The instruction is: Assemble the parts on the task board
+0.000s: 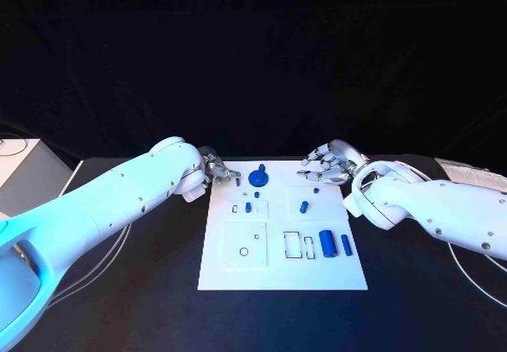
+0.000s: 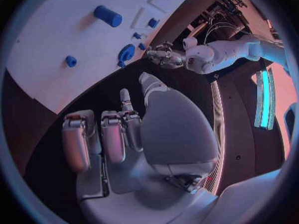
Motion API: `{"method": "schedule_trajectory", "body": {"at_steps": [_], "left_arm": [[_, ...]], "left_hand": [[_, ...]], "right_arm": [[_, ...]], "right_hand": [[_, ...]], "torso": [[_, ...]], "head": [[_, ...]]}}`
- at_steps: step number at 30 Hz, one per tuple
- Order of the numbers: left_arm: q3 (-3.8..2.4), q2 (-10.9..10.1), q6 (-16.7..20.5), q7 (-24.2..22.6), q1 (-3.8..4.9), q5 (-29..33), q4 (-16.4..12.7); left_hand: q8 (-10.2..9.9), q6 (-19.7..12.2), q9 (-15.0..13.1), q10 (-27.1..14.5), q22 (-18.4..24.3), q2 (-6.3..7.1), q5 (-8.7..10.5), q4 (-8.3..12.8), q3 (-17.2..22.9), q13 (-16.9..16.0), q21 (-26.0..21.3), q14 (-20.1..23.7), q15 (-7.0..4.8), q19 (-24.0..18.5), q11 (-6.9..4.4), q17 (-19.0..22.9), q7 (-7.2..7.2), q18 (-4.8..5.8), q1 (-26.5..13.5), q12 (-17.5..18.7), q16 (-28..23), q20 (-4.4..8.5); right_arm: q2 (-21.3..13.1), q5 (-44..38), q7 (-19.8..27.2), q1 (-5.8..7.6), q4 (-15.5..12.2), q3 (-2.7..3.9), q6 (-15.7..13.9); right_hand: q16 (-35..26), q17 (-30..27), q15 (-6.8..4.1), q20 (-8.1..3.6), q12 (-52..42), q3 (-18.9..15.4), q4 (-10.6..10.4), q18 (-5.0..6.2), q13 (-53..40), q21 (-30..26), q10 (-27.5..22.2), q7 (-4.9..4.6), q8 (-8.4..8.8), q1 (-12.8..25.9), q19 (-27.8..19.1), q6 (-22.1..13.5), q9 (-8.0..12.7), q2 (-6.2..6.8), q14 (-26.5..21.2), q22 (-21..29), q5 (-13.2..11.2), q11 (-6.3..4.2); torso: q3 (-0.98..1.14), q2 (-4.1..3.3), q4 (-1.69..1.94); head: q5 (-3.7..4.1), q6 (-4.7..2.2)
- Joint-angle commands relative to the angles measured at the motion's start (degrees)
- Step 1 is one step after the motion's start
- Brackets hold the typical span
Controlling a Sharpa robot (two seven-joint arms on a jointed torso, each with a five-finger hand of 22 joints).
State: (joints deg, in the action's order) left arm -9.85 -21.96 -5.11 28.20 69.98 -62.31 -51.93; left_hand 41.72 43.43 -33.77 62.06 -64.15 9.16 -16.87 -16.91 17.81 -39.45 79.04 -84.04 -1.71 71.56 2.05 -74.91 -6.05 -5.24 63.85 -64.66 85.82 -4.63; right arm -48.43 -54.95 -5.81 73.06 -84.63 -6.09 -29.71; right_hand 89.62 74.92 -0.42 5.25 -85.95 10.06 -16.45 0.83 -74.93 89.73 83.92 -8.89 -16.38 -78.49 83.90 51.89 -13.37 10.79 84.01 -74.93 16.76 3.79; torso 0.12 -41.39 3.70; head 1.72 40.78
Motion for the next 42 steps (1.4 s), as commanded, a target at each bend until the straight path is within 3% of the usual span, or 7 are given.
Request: {"method": "schedule_trajectory", "body": {"at_steps": [1,13,27,42], "left_arm": [[0.11,0.6,-1.2,-0.6,0.16,-0.1,0.5],[0.32,1.5,-0.4,-0.8,0.18,0.0,1.8],[0.96,3.0,0.4,-1.4,0.17,0.7,4.0],[1.21,3.6,1.5,-2.0,0.18,1.2,4.9]], "left_hand": [[-0.3,0.4,0.2,0.2,-0.1,0.26,0.12,0.0,-0.3,-0.2,0.3,-2.9,0.37,0.2,0.05,-6.4,-0.25,-0.37,-1.0,-0.3,0.4,-0.16],[-0.3,0.5,0.3,0.3,-0.4,0.47,0.25,0.0,-0.9,-0.3,0.5,-3.0,0.39,0.4,0.06,-6.7,-0.23,-0.32,-1.8,-0.5,0.5,-0.2],[-0.3,0.7,0.5,0.3,-0.8,-0.41,-0.08,0.2,-0.3,-0.5,0.7,-3.1,0.33,0.6,-0.05,-7.0,-0.12,-0.25,-1.0,-0.8,0.7,-0.21],[-0.2,0.9,0.5,0.1,-0.8,-0.86,-0.12,0.2,0.2,-0.2,0.7,-3.1,0.28,0.6,-0.1,-7.1,-0.07,-0.27,-0.2,-0.7,0.8,-0.19]], "right_arm": [[0.2,-0.7,0.6,0.04,-0.1,0.07,-0.2],[0.4,-0.7,0.6,0.05,-0.1,0.09,-0.2],[0.4,-0.8,0.6,0.1,-0.3,0.18,-0.2],[0.5,-0.8,0.6,0.16,-0.3,0.22,-0.2]], "right_hand": [[0.0,14.2,0.31,0.49,0.1,0.2,-0.1,-0.83,-11.1,0.3,2.3,0.02,0.1,0.5,6.1,-0.4,0.1,0.04,5.8,-15.1,0.3,0.32],[0.0,14.2,0.31,0.49,0.1,0.2,-0.1,-0.83,-11.1,0.3,2.3,0.02,0.1,0.5,6.1,-0.4,0.1,0.04,5.8,-15.1,0.3,0.32],[0.0,14.2,0.31,0.49,0.2,0.3,-0.1,-0.83,-11.1,0.3,2.2,0.02,0.08,0.5,6.1,-0.4,0.1,0.04,5.8,-15.1,0.6,0.32],[0.0,14.2,0.31,0.49,0.2,0.3,-0.1,-0.83,-11.1,0.3,2.2,0.02,0.08,0.5,6.1,-0.4,0.1,0.04,5.8,-15.1,0.6,0.32]], "torso": [[-0.04,-0.05,-0.06],[0.0,-0.03,0.05],[0.02,-0.15,-0.01],[0.05,0.02,0.07]], "head": [[0.06,-0.08],[0.26,0.0],[0.42,0.33],[0.68,0.6]]}}
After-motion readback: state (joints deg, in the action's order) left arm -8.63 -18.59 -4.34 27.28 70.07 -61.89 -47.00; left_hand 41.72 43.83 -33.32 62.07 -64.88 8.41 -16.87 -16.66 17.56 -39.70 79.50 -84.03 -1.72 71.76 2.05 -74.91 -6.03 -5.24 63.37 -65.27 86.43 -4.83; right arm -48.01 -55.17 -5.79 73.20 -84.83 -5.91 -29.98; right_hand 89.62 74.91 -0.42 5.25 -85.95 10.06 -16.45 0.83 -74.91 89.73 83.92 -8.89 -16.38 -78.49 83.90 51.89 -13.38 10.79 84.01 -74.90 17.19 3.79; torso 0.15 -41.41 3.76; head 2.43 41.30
